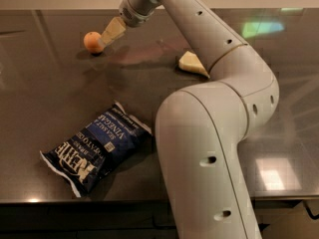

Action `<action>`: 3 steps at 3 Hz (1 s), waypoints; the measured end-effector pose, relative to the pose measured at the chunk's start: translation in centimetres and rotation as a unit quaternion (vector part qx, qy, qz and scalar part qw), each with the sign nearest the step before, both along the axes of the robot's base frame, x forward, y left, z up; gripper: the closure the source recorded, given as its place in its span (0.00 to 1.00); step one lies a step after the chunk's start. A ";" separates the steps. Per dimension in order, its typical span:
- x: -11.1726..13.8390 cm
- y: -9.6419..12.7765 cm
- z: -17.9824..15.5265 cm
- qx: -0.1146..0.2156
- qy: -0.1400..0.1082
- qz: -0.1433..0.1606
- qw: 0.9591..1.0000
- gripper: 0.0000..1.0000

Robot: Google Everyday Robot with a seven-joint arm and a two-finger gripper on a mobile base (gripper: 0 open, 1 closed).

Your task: Pick orange

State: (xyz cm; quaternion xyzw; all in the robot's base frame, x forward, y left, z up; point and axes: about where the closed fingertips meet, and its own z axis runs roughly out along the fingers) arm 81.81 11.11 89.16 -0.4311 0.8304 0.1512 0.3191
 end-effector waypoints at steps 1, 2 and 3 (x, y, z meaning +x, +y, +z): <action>0.8 1.1 0.5 0.020 -0.038 0.000 0.999 0.00; 1.2 2.8 0.3 0.040 -0.075 0.004 0.996 0.00; 1.3 4.5 -0.4 0.053 -0.089 0.021 0.994 0.00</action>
Offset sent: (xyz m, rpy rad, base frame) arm 0.0061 0.0411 0.0031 0.1312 -0.2498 0.0100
